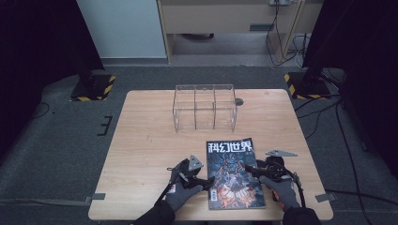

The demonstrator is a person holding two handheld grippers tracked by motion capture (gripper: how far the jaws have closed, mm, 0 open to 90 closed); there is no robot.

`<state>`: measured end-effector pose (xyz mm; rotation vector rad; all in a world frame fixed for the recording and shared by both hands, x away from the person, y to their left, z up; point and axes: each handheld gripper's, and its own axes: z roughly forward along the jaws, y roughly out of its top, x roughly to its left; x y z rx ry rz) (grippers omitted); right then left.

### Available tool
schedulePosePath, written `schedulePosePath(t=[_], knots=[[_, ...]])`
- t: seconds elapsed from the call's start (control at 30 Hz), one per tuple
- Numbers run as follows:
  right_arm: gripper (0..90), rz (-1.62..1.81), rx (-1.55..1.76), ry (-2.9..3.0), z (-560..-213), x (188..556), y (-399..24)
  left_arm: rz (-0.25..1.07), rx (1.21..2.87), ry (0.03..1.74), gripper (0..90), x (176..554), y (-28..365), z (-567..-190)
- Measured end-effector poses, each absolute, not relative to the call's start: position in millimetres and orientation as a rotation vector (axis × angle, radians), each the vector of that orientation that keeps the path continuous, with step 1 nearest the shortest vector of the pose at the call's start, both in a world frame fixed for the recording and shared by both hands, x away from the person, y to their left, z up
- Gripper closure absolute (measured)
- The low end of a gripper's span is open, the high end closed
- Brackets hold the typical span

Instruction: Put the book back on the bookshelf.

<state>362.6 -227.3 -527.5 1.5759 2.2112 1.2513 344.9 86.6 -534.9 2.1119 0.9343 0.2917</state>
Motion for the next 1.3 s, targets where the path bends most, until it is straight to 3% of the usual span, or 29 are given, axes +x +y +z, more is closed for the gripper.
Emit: schedulePosePath(t=[1.3], knots=[[40.0,1.442,1.653,2.156,-521.4,362.4,-230.8,0.275,2.125,0.901,17.8,345.8,82.2,-534.8]])
